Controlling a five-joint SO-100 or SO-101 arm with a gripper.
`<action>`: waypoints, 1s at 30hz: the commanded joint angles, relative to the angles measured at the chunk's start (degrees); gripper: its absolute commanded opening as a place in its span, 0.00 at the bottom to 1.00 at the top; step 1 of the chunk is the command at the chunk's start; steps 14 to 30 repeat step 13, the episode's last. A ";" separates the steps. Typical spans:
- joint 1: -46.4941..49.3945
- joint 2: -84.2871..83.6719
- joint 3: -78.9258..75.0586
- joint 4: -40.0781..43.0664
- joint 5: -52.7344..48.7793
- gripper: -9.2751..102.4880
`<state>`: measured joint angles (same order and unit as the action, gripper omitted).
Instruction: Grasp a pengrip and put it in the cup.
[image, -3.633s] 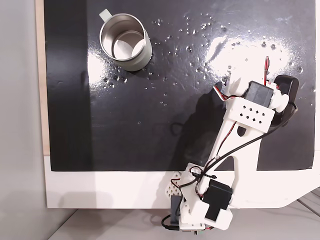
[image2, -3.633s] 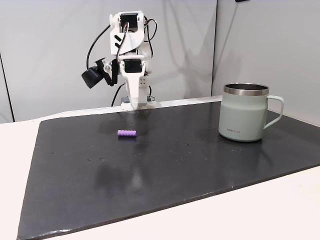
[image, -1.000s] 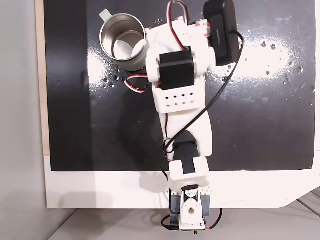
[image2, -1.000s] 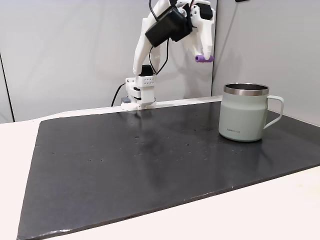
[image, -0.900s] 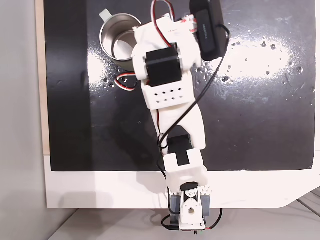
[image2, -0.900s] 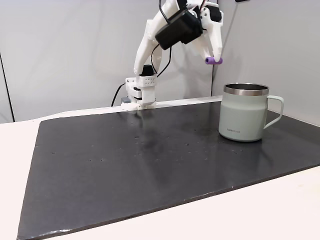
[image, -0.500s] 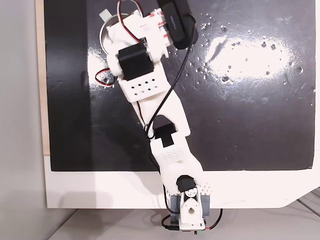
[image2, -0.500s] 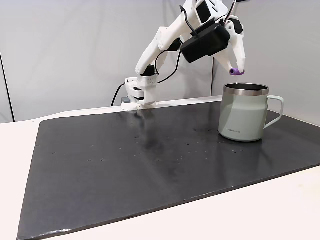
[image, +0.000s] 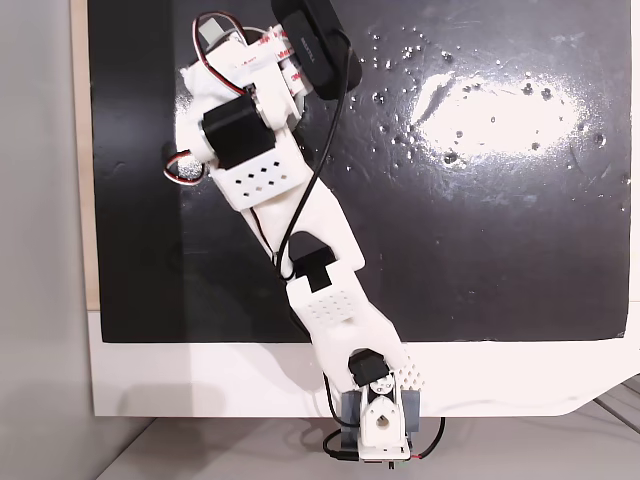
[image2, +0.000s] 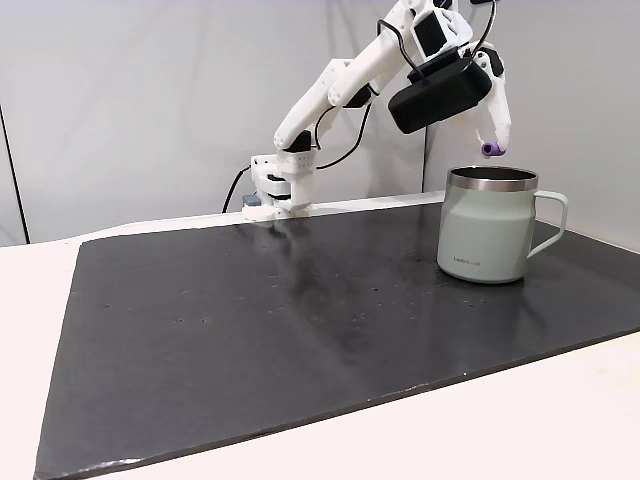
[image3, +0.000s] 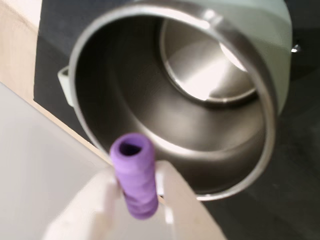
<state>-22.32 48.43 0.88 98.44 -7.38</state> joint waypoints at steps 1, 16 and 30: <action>0.62 0.44 -3.60 -0.70 0.62 0.26; 0.62 0.70 -4.22 -0.35 0.70 0.26; 0.62 0.70 -4.22 -0.35 0.70 0.26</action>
